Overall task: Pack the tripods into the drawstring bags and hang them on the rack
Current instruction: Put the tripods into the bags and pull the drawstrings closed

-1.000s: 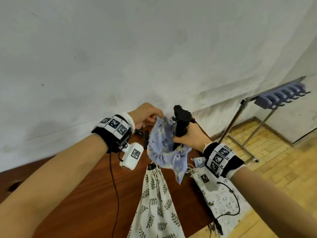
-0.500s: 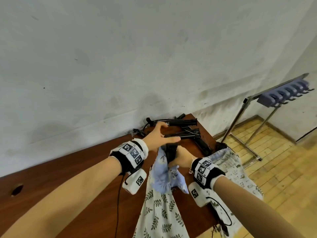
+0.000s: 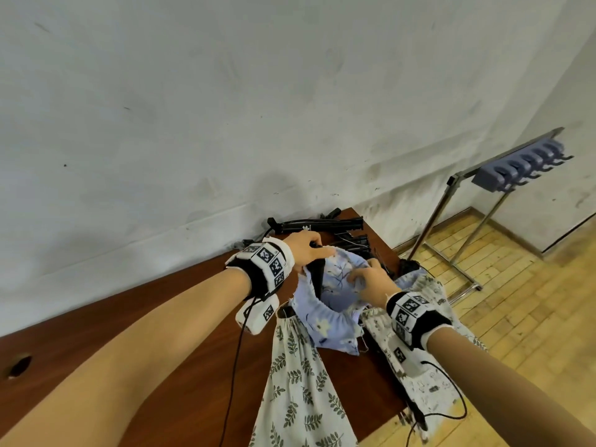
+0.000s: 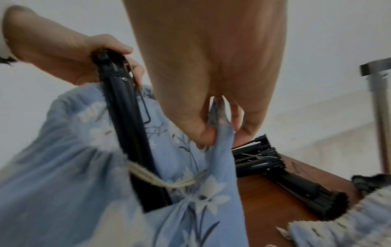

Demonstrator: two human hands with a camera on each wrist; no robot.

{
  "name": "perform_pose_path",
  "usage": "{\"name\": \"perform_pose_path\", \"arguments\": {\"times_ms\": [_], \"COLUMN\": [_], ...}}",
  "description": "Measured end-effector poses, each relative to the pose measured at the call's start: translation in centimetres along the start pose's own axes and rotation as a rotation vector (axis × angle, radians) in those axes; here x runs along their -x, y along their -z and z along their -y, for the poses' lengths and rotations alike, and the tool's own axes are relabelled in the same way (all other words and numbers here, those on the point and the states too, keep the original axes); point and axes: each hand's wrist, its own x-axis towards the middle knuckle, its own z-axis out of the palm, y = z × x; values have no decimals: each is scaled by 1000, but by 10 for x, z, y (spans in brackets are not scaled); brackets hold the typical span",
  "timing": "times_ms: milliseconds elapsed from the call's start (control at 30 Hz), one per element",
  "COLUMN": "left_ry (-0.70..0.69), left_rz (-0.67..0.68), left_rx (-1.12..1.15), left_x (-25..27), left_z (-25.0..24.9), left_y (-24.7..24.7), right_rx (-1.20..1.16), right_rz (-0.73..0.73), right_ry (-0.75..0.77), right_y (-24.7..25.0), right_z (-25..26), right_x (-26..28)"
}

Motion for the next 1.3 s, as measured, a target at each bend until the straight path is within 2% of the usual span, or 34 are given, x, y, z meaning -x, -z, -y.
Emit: {"name": "perform_pose_path", "arguments": {"times_ms": [100,233,367,467,533,600,667,733,833,933,1000,1100,1200,1300], "left_ry": [11,21,35,32,49,73,88,101,129,146,148,137,145,166], "left_rz": [43,-22,-59,-61,-62,-66,-87,-116,-136,-169,-185,-221,-212,-196], "left_rx": [75,44,43,4,7,48,78,92,159,183,167,96,19,-56], "left_x": [-5,-11,-19,-21,-21,-20,-17,-14,-11,-7,-5,-3,-4,-3], "left_z": [-9,-18,-26,-34,-38,-41,-42,-42,-41,-42,-44,-44,-45,-52], "left_y": [-3,-9,-14,-20,-23,-25,-25,-26,-29,-31,-32,-32,-34,-36], "right_rx": [-80,5,-4,-122,-405,-853,-1269,-1474,-1442,-1250,-1117,-968,-1012,-1198], "right_rz": [-96,-100,-189,-293,-329,-314,-208,-3,310,458,400,214,16,-79], "right_ry": [11,16,-52,-118,-197,-294,-395,-419,-265,-116,-69,21,181,344], "right_y": [13,20,19,21,25,31,45,68,107,130,137,153,166,161], "right_z": [-12,-24,-44,-51,-49,-46,-46,-47,-42,-17,4,22,32,54], "right_x": [11,21,25,31,41,51,63,77,93,100,97,98,96,90]}}
